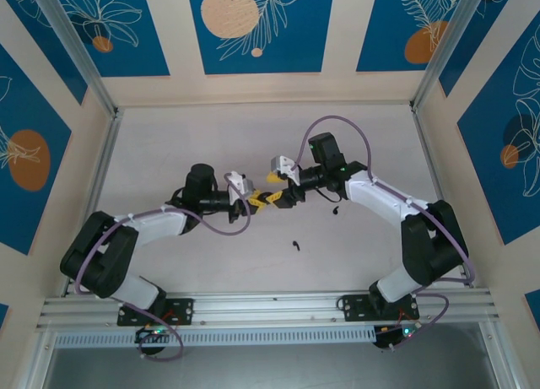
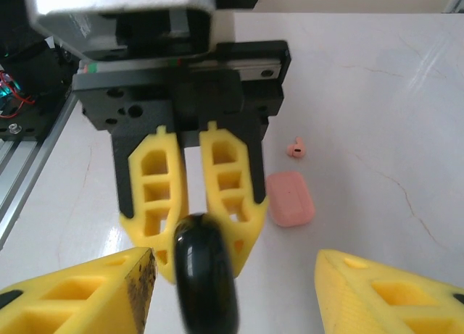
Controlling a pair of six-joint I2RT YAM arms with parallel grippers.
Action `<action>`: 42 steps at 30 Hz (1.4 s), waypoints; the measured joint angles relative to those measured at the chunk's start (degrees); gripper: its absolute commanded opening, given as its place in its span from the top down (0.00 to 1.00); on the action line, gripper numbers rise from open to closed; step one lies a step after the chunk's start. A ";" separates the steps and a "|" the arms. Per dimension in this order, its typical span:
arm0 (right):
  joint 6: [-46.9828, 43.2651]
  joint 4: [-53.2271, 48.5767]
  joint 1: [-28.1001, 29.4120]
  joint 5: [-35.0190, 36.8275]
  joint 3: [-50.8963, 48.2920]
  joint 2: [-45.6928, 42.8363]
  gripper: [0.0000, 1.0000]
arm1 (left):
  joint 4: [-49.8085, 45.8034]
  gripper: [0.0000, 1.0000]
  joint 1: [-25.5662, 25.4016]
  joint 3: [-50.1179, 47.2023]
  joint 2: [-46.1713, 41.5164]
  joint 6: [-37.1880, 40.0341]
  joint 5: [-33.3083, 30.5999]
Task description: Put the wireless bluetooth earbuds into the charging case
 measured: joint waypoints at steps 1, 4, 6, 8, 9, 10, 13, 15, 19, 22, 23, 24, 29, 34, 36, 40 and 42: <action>0.00 -0.17 -0.02 -0.09 0.20 0.31 0.40 | 0.81 0.94 0.39 -0.02 0.15 -0.59 0.31; 0.02 -0.20 -0.02 -0.15 0.63 1.11 0.40 | 2.16 0.95 0.98 0.04 0.66 -1.66 1.16; 0.07 -0.15 -0.09 -0.20 0.98 1.79 0.41 | 2.49 0.95 1.01 0.22 0.98 -2.16 1.62; 0.31 0.02 -0.26 -0.17 1.27 2.36 0.41 | 2.51 0.95 1.03 0.52 1.33 -2.51 2.12; 0.55 0.17 -0.31 -0.17 1.31 2.56 0.42 | 2.60 0.95 1.03 0.61 1.49 -2.54 2.32; 0.92 0.52 -0.39 -0.17 1.31 2.80 0.43 | 2.75 0.95 1.03 0.63 1.60 -2.56 2.47; 2.10 1.33 -0.63 -0.20 1.31 3.37 0.45 | 3.06 0.95 1.11 0.63 1.60 -2.67 2.45; 3.26 2.21 -0.76 -0.15 1.31 3.65 0.46 | 3.30 0.95 1.31 0.63 1.60 -2.80 2.38; 6.75 4.79 -1.62 -0.57 1.31 4.00 0.48 | 3.32 0.96 1.73 0.63 1.60 -2.80 1.73; 9.60 7.91 -3.39 -0.22 1.31 4.24 0.48 | 3.34 0.96 1.79 0.63 1.60 -2.75 2.51; 10.40 8.55 -4.02 -0.39 1.31 4.37 0.49 | 3.37 0.96 1.70 0.63 1.60 -2.78 2.51; 11.06 8.87 -4.39 -0.50 1.31 4.46 0.49 | 3.39 0.96 1.70 0.63 1.60 -2.80 2.38; 13.79 10.40 -4.98 -1.53 1.31 5.16 0.49 | 3.34 0.95 1.97 0.63 1.60 -2.80 1.95; 17.20 12.17 -5.53 -2.49 1.29 4.83 0.49 | 3.34 0.95 1.92 0.55 1.60 -2.78 0.57; 19.15 12.07 -6.08 -2.45 1.27 3.87 0.49 | 3.43 0.95 1.92 0.22 1.60 -2.80 -0.46; 24.52 9.14 -6.82 -0.98 1.25 -0.22 0.49 | 3.56 0.95 1.92 -1.97 1.57 -2.99 -2.86; 27.76 6.01 -6.91 1.05 1.25 -2.75 0.46 | 3.78 0.95 1.92 -3.43 1.57 -3.26 -3.91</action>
